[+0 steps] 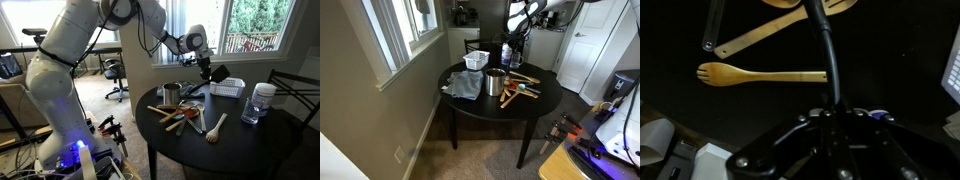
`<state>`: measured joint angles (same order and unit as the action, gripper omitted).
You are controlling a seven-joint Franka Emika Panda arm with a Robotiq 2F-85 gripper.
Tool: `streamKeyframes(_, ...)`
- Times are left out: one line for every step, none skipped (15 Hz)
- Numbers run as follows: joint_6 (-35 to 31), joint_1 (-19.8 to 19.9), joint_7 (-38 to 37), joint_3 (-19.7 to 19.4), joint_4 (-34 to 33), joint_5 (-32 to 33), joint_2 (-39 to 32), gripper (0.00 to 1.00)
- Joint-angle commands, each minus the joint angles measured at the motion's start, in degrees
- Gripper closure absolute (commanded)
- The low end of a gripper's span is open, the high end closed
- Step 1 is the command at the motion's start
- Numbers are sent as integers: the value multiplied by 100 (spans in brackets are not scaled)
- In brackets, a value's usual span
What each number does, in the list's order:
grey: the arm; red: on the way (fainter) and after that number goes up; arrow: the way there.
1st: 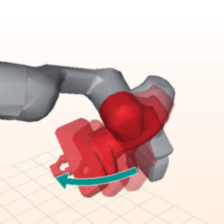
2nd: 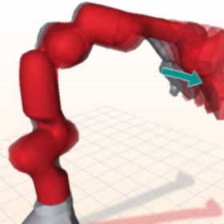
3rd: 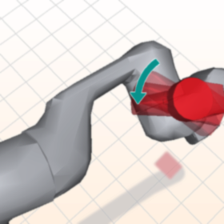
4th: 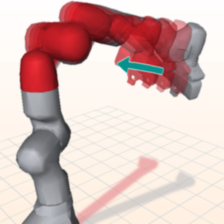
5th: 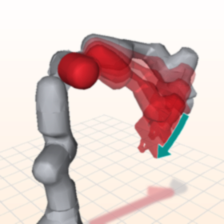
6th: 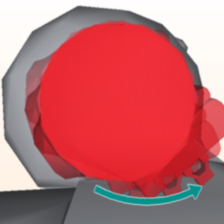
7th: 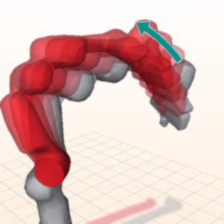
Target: Put the black spatula in the silver tin
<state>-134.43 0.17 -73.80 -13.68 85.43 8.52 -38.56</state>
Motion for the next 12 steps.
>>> streamKeyframes(-912, -416, -228, -127, 1168, 234, 882, 92)
streamKeyframes(-1125, -535, -281, -184, 1325, 332, 1002, 92)
streamKeyframes(-1373, -714, -456, -303, 1491, 533, 1130, 92)
streamKeyframes(-1568, -863, -605, -400, 1624, 714, 1231, 92)
streamKeyframes(-1712, -1022, -779, -520, 1725, 946, 1331, 92)
streamKeyframes(-1822, -1162, -965, -623, 1817, 1168, 1419, 92)
streamKeyframes(-1895, -1287, -1150, -704, 1889, 1388, 1485, 92)
streamKeyframes(-1935, -1386, -1325, -765, 1949, 1596, 1546, 92)
streamKeyframes(-1941, -1457, -1459, -784, 1985, 1768, 1571, 92)
streamKeyframes(-1930, -1515, -1608, -802, 2022, 1946, 1611, 92)
streamKeyframes(-1893, -1557, -1726, -781, 2052, 2093, 1629, 92)
streamKeyframes(-1880, -1589, -1845, -770, 2082, 2245, 1654, 92)
